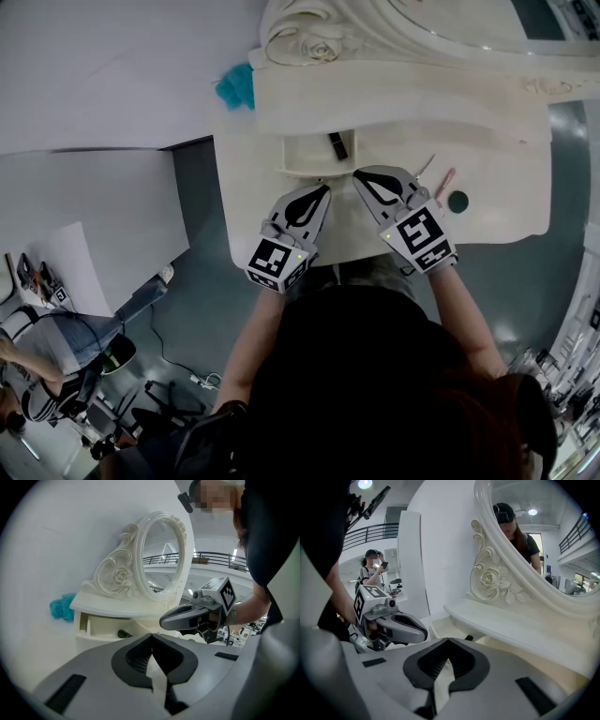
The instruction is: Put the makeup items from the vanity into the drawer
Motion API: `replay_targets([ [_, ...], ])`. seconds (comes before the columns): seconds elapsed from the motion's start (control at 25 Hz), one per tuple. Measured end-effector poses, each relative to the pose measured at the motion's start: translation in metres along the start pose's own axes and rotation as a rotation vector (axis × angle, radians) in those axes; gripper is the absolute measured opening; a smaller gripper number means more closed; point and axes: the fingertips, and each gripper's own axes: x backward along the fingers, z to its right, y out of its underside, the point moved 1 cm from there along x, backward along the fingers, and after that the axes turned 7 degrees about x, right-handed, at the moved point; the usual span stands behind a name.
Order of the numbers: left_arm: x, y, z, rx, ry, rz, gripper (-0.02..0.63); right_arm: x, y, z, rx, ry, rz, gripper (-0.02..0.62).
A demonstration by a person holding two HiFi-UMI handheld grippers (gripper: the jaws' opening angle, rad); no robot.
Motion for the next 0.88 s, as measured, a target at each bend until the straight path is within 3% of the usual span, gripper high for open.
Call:
replay_targets([
  [0.88, -0.068, 0.019, 0.063, -0.054, 0.197, -0.115, 0.014, 0.058, 0.062, 0.027, -0.145, 0.122, -0.024, 0.021],
])
